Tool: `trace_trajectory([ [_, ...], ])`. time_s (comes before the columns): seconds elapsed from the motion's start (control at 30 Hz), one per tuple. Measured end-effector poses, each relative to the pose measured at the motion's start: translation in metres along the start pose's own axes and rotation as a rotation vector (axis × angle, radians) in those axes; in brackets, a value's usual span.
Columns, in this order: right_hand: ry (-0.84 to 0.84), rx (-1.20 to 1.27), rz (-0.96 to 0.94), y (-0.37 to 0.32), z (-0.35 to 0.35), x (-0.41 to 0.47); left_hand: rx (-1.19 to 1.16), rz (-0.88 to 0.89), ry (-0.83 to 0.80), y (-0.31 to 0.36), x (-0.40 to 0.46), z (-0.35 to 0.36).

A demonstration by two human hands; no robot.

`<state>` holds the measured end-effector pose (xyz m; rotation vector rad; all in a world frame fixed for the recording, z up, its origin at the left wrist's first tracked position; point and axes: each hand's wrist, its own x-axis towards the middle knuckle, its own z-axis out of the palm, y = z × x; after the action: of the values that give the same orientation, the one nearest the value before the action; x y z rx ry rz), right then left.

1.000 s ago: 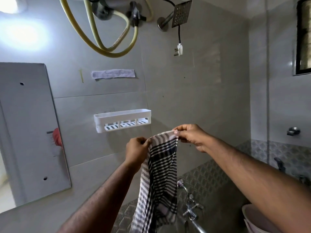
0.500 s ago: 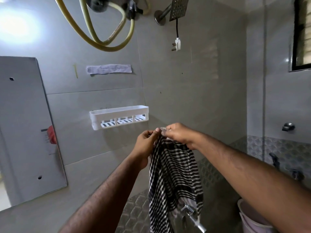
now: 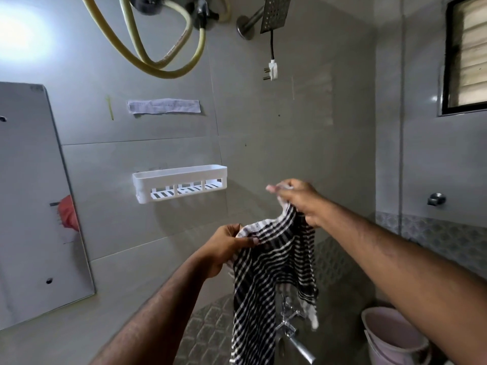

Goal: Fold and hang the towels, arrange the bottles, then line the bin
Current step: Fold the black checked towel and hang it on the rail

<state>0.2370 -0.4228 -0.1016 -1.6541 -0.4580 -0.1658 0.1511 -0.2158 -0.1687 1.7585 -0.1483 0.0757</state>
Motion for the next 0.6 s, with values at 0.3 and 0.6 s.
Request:
trace_trajectory([
  [0.3, -0.182, -0.347, -0.022, 0.02, 0.002, -0.013, -0.126, 0.096, -0.003, 0.011, 0.016, 0.007],
  [0.6, 0.498, -0.188, -0.009, 0.02, -0.035, 0.007, 0.481, -0.125, 0.049, -0.022, 0.013, -0.025],
])
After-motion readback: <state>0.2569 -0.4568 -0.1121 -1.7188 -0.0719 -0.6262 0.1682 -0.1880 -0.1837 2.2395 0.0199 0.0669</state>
